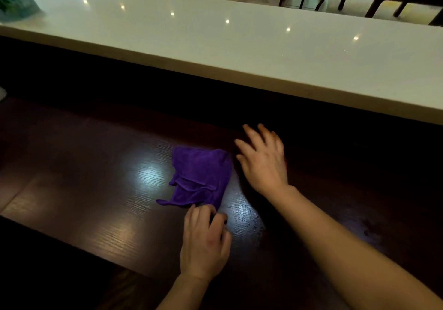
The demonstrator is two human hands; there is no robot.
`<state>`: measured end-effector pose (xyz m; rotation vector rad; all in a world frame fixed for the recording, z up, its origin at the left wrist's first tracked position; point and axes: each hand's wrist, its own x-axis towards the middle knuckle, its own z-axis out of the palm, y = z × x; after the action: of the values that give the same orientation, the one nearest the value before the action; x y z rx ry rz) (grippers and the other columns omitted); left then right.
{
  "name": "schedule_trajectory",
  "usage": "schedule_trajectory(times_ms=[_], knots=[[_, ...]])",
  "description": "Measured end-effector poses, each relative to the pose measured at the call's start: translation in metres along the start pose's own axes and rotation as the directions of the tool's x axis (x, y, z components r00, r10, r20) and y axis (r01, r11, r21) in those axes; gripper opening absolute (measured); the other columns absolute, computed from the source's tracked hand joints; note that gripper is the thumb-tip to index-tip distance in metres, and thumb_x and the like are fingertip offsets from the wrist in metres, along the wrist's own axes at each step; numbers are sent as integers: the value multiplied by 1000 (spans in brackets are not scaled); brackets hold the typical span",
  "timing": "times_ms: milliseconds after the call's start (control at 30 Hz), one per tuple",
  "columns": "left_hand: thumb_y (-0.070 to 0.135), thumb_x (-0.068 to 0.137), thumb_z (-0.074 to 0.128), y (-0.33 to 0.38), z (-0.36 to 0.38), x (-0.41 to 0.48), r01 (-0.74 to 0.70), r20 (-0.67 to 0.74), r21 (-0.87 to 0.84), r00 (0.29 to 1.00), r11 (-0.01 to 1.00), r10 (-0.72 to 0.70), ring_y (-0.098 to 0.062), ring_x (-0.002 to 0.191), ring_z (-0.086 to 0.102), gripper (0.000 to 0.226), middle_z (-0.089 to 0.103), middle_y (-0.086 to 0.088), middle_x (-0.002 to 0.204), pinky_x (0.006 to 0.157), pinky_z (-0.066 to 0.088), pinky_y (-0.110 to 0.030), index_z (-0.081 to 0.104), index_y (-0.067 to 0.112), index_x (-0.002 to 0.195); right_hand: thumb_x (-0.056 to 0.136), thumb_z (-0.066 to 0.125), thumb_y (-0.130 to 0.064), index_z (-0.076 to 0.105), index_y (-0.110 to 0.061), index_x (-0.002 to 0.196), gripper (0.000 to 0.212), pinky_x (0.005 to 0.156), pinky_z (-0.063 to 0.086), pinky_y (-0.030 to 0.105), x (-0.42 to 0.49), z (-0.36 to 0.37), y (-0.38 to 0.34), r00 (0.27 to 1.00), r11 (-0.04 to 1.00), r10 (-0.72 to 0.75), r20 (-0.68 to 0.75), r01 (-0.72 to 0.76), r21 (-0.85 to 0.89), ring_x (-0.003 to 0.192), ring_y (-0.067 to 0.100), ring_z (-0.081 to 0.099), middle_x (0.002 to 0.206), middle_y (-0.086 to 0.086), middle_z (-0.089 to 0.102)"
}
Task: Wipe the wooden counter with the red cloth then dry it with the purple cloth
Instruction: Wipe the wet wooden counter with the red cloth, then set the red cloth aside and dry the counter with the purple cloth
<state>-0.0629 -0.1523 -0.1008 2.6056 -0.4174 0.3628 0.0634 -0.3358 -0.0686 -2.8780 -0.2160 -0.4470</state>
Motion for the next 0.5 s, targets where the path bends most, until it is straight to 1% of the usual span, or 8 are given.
schedule_trajectory(times_ms=[67,133,200,233,300,400,467,500], knots=[[21,78,54,0,-1,0,-6,-12,10,1000,1000,6,-31,85,49,17,55,-10,89,93,44,-53,64,11,87,90,61,-34,57,-24,135,47,114,29,53,3,9,-29,984,972,-174,33,167,168,145,34,29,156,6,38],[22,78,53,0,-1,0,13,-45,-1,999,1000,-13,-32,87,50,20,56,-12,92,89,46,-55,64,10,90,93,58,-41,44,-30,145,55,120,19,50,5,18,-55,935,927,-302,184,243,286,149,32,18,163,4,24],[21,80,52,1,-2,0,50,-93,-32,994,998,-53,-35,92,53,24,58,-14,99,87,45,-58,65,9,96,95,49,-53,31,-42,149,58,121,8,46,4,26,-69,875,934,-329,355,246,260,151,28,11,165,0,13],[21,81,52,0,-2,0,61,-116,-41,991,997,-66,-36,97,54,26,59,-15,105,89,44,-59,65,8,99,96,44,-57,30,-44,149,57,121,8,44,2,27,-71,861,945,-317,397,253,206,151,27,11,166,-2,12],[21,82,52,1,-3,1,73,-151,-42,985,996,-78,-37,109,53,31,59,-20,117,94,41,-62,64,8,108,96,43,-57,39,-42,146,52,119,13,42,-14,22,-65,873,961,-277,400,244,132,148,26,19,164,-2,20],[25,85,50,0,-3,0,62,-163,-35,984,997,-67,-36,125,46,37,55,-24,131,101,37,-65,57,10,118,93,49,-49,55,-36,135,45,113,30,42,-69,3,-41,928,980,-178,328,139,140,139,26,38,156,-1,38],[27,86,49,0,-3,1,58,-129,-47,990,997,-63,-36,131,42,40,52,-23,136,101,36,-66,58,9,121,88,51,-48,59,-36,129,43,109,37,42,-112,-14,-21,954,994,-64,292,36,99,133,24,46,151,-2,46],[28,86,49,1,-4,3,63,-100,-50,993,997,-68,-36,133,42,41,52,-23,137,101,36,-66,60,8,121,86,52,-48,60,-36,127,43,109,38,42,-122,-20,-13,958,998,-9,285,-11,70,131,24,48,149,-2,48]])
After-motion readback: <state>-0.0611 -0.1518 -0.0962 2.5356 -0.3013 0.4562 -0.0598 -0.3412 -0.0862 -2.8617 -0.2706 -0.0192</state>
